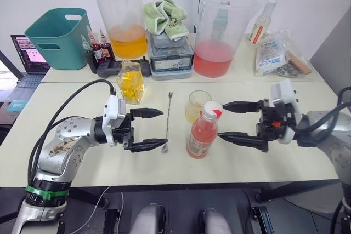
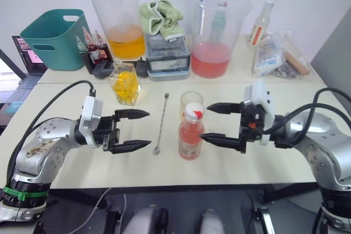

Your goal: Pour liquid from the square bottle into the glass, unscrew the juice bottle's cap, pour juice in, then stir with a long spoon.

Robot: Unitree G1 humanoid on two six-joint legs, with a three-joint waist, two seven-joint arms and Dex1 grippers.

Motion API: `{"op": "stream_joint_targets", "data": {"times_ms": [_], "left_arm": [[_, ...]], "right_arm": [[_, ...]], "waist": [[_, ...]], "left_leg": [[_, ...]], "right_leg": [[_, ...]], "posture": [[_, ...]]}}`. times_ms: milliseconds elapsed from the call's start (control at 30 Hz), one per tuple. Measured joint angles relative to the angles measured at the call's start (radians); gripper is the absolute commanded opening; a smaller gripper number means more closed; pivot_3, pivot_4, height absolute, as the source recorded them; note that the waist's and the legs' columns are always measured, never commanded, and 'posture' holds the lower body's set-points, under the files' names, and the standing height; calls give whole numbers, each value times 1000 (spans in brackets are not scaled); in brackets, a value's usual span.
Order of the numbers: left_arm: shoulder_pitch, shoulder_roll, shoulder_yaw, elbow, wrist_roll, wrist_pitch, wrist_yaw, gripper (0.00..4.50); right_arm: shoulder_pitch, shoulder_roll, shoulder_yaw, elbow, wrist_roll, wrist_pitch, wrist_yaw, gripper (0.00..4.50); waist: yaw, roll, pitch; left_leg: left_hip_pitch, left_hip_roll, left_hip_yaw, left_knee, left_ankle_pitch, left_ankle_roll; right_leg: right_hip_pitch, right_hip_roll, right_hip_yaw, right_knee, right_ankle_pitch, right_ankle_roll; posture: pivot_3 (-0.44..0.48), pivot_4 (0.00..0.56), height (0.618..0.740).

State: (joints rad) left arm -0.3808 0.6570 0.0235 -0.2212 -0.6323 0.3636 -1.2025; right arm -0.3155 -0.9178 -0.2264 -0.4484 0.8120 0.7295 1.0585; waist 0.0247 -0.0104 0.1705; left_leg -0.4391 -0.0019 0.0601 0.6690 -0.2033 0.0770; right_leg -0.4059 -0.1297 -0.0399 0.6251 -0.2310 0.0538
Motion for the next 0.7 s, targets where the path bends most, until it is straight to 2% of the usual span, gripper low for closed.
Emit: {"op": "stream_joint_targets", "data": {"times_ms": [167,400,700], "left_arm": [[-67,-20,-16,3,-28,80,17,4500],[-210,-94,-92,1,-58,232,80,4500],[-286,-199,-207,41,-1,254,118,4500]], "right_arm": [[161,-52,-136,2,0,0,28,4485],[385,-71,-462,-107,102,81,29,4485],[522,-38,-631,-268,251,155,-105,4485]], "waist": [[11,0,0],[19,-1,0],[22,-1,0]], "left_leg": [[0,0,0,1,0,0],[0,0,-1,5,-1,1],[0,0,-1,7,-1,2]], "right_leg": [[1,0,0,0,0,0],[3,0,0,0,0,1],[4,1,1,0,-1,1]], "posture": [[0,150,736],[0,150,736],[0,150,736]]}}
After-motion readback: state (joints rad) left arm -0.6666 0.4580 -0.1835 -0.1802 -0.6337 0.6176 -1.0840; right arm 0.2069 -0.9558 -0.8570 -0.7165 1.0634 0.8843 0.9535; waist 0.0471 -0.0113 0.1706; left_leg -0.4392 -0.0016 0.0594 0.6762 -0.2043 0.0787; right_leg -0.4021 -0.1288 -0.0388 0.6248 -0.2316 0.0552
